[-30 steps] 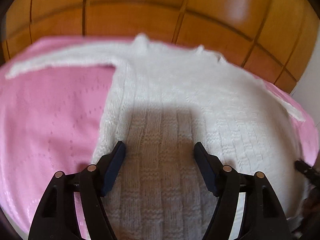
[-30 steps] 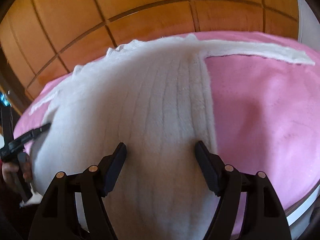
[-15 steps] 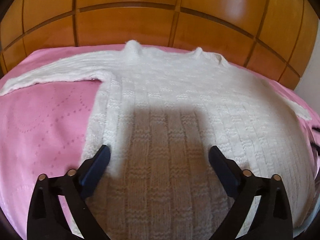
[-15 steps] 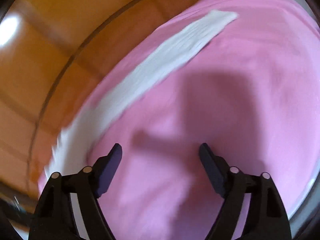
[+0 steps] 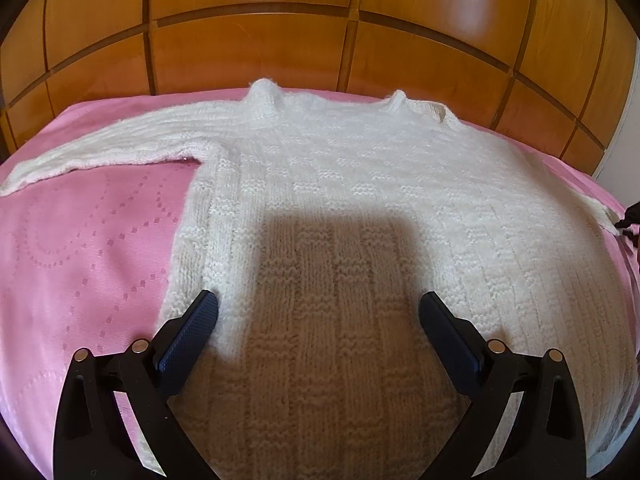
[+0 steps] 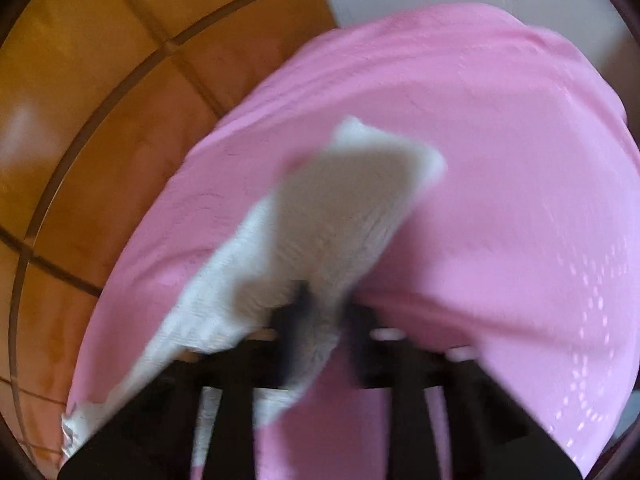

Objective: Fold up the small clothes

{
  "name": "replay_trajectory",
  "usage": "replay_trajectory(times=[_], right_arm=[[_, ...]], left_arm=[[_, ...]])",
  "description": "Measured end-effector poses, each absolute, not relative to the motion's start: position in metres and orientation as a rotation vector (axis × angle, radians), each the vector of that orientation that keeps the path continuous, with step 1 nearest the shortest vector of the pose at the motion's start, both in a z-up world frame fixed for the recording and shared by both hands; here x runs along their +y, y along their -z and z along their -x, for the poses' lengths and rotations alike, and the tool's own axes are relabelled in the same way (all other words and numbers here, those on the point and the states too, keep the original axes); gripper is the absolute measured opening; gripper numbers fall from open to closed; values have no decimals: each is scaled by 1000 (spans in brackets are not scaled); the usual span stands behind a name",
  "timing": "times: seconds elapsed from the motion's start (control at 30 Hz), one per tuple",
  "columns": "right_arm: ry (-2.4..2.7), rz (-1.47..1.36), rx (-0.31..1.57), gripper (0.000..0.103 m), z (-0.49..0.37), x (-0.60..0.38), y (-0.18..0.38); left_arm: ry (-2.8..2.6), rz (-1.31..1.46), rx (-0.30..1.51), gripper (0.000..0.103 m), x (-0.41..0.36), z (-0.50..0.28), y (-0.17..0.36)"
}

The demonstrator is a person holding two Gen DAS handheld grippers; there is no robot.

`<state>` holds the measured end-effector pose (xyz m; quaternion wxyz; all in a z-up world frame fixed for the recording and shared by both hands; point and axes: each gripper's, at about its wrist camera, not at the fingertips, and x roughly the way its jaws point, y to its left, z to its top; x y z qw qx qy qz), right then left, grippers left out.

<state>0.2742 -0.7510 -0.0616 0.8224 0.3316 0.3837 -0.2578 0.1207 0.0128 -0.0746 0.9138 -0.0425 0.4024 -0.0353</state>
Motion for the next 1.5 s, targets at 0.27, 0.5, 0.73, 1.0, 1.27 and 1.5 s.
replay_trajectory(times=[0.27, 0.5, 0.73, 1.0, 1.27, 1.5], right_arm=[[9, -467, 672, 5, -300, -578, -37], [-396, -344, 755, 10, -303, -374, -34], [-441, -410, 822, 67, -289, -325, -3], [-318, -443, 889, 84, -238, -405, 32], [-272, -562, 881, 93, -208, -454, 50], [-229, -620, 819, 95, -214, -484, 35]], left_arm=[[82, 107, 819, 99, 16, -120, 75], [101, 133, 810, 99, 19, -118, 75], [160, 192, 851, 98, 29, -121, 68], [315, 468, 874, 71, 37, -167, 42], [357, 616, 966, 71, -4, -259, 58], [393, 578, 916, 5, -22, -295, 39]])
